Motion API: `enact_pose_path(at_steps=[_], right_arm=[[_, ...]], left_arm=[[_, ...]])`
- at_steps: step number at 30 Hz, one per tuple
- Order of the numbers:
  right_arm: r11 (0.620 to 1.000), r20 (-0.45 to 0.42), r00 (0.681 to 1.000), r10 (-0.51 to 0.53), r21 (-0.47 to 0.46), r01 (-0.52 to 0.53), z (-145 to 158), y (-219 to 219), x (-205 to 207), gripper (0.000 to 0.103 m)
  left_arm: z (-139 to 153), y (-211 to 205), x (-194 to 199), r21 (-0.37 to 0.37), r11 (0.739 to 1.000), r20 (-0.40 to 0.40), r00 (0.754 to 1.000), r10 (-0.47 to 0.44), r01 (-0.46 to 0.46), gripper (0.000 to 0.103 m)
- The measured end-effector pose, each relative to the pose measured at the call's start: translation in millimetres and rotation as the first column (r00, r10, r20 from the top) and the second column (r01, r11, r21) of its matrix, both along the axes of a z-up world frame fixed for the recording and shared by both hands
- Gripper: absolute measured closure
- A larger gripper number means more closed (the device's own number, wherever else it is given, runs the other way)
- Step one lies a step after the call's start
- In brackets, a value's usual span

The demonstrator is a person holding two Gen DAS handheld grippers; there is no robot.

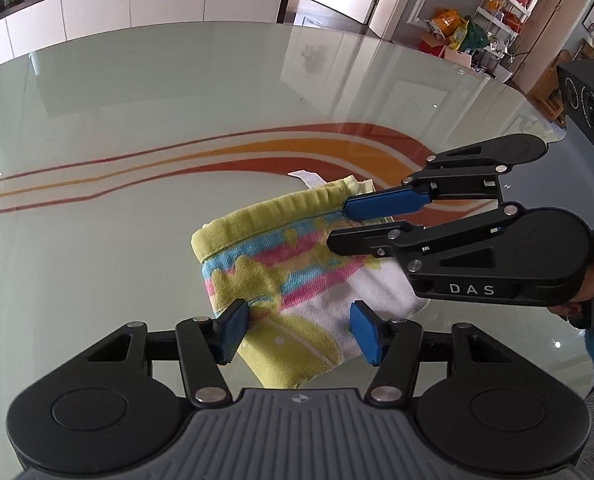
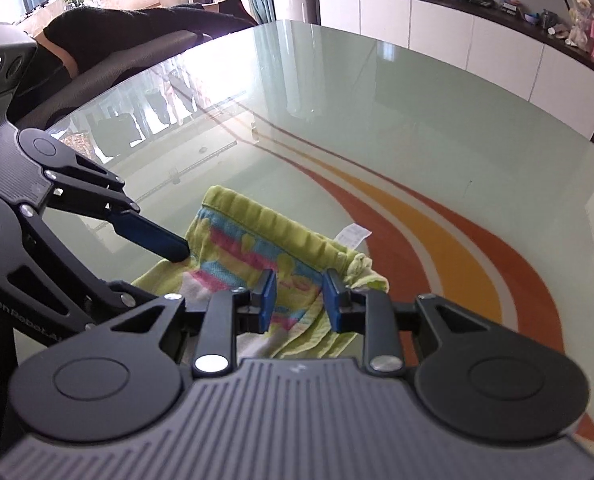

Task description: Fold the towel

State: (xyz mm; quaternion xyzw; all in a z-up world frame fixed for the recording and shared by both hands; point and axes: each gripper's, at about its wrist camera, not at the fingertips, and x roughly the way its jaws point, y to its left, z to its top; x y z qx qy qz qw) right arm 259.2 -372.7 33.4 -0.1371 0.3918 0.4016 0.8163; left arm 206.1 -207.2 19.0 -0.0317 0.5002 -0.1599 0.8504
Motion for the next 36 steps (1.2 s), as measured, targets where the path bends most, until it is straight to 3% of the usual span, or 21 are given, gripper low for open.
enact_pose_path(at_steps=[6, 11, 22, 28, 30, 33, 36], right_arm=[[0.998, 0.048, 0.999, -0.018, 0.061, 0.015, 23, -14, -28, 0.072], [0.998, 0.068, 0.997, -0.025, 0.055, 0.021, 31, -17, -44, 0.071], [0.996, -0.003, 0.996, -0.090, 0.001, 0.090, 0, -14, -54, 0.072], [0.990, 0.012, 0.990, -0.140, 0.024, 0.139, -1, -16, -61, 0.070], [0.986, 0.034, 0.986, -0.161, 0.047, 0.160, 7, -20, -70, 0.064], [0.979, 0.077, 0.978, -0.194, 0.086, 0.187, 23, -27, -89, 0.047], [0.974, 0.117, 0.969, -0.218, 0.093, 0.208, 34, -29, -110, 0.033]], left_arm=[[7, 7, -7, -0.031, 0.998, 0.021, 0.998, 0.062, -0.061, 0.042], [18, 16, -22, -0.054, 0.991, 0.049, 0.991, 0.121, -0.119, 0.038], [2, 14, -42, -0.038, 0.978, -0.003, 0.979, 0.206, -0.206, 0.037], [0, 17, -47, -0.057, 0.962, 0.007, 0.964, 0.267, -0.266, 0.034], [2, 18, -53, -0.059, 0.955, 0.026, 0.956, 0.292, -0.290, 0.028], [7, 17, -66, -0.038, 0.950, 0.070, 0.947, 0.313, -0.311, 0.018], [12, 15, -80, -0.025, 0.945, 0.102, 0.939, 0.328, -0.327, 0.016]])
